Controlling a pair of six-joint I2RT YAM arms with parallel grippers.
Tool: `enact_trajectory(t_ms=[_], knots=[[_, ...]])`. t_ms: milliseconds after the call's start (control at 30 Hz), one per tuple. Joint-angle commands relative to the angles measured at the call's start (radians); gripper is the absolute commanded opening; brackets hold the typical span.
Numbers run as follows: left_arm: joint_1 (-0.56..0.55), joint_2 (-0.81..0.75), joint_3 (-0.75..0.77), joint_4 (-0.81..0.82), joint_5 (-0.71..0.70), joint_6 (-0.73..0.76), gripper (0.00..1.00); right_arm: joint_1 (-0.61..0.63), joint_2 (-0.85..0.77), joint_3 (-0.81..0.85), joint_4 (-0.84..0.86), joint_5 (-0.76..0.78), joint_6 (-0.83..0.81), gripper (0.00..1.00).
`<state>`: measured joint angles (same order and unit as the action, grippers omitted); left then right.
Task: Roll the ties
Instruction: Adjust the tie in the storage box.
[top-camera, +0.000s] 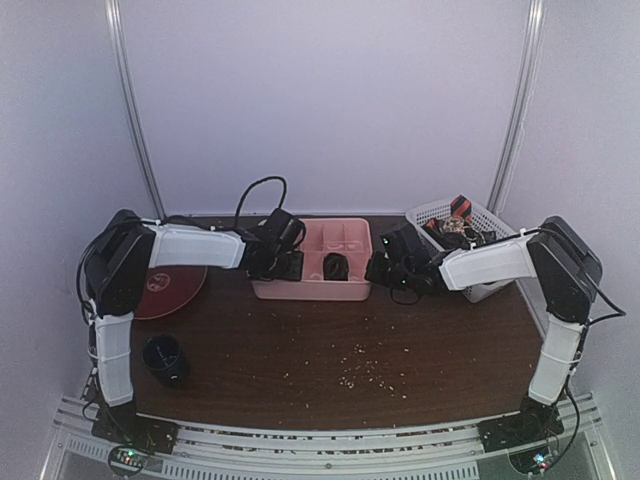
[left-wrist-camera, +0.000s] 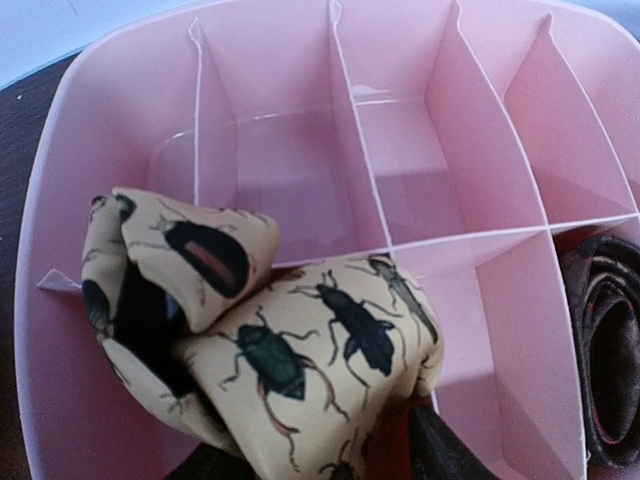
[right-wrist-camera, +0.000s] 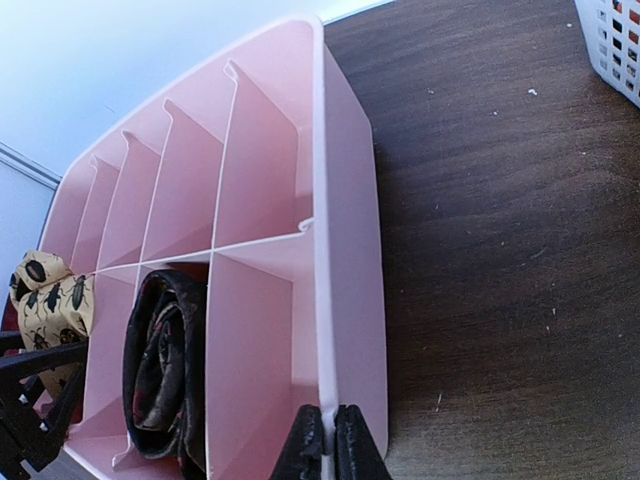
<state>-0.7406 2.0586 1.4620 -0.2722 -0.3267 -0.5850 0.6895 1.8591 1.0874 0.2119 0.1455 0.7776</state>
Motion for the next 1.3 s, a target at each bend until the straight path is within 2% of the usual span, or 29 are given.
enact_trajectory(t_ms=[0, 167, 400, 667, 1267], knots=[[0.007, -0.001, 0.004, -0.045, 0.019, 0.033, 0.56, 0.027, -0.01, -0.042, -0.058, -0.067, -0.025, 0.0], [0.007, -0.009, 0.001, -0.023, -0.005, 0.04, 0.56, 0.027, -0.008, -0.046, -0.056, -0.065, -0.025, 0.0], [0.007, -0.041, -0.019, 0.026, -0.025, 0.046, 0.51, 0.027, -0.001, -0.049, -0.049, -0.067, -0.026, 0.0], [0.007, -0.031, 0.002, 0.03, -0.026, 0.068, 0.59, 0.027, 0.0, -0.046, -0.05, -0.064, -0.032, 0.0], [0.009, 0.007, 0.025, 0.074, -0.044, 0.084, 0.61, 0.027, 0.0, -0.046, -0.048, -0.063, -0.041, 0.0]])
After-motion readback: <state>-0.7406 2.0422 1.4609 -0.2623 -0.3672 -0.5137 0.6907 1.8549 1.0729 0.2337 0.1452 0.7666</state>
